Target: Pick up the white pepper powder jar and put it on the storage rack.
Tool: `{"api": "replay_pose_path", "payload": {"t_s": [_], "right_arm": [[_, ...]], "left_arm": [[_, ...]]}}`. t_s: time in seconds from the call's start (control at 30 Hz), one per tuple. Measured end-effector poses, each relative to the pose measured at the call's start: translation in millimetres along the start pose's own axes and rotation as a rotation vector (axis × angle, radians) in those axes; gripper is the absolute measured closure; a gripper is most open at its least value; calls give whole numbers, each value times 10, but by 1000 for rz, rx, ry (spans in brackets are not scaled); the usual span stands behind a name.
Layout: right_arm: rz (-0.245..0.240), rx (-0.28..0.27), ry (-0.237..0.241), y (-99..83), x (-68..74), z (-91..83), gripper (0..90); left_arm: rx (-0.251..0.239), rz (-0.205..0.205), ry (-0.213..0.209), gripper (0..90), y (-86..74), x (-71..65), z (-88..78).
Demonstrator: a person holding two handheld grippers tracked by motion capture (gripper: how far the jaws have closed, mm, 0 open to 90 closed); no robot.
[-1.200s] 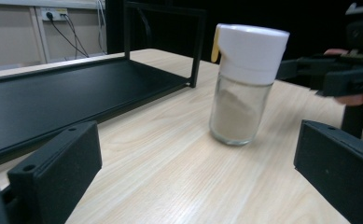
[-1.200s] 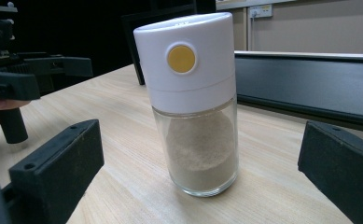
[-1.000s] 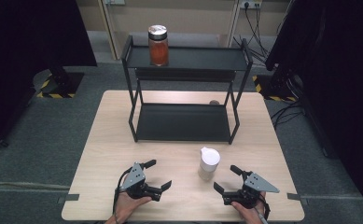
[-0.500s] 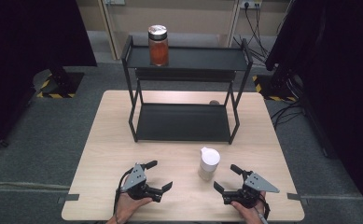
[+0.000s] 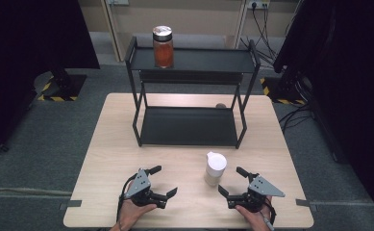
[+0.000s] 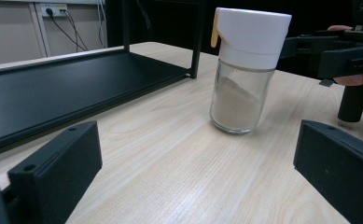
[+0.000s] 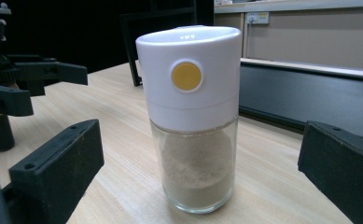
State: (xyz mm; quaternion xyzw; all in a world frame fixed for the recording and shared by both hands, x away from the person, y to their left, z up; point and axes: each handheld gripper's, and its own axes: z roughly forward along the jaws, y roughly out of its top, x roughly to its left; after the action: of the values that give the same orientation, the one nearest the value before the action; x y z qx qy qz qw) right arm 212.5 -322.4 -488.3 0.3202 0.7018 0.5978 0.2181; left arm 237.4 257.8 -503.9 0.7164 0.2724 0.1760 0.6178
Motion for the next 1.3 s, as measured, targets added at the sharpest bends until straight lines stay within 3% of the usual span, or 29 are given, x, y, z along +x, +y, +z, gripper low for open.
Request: {"api": "replay_pose_path", "payload": {"t_s": [0.7,1.07,1.3], "right_arm": [[-26,27,-10,137,60,362,17],[-53,54,-17,175,62,504,155],[-39,78,-10,177,34,537,272]], "left_arm": [[-4,-17,8,11,-21,-8,5],[-6,-39,13,14,-25,10,-5],[-4,-37,12,18,-25,4,-1]]}}
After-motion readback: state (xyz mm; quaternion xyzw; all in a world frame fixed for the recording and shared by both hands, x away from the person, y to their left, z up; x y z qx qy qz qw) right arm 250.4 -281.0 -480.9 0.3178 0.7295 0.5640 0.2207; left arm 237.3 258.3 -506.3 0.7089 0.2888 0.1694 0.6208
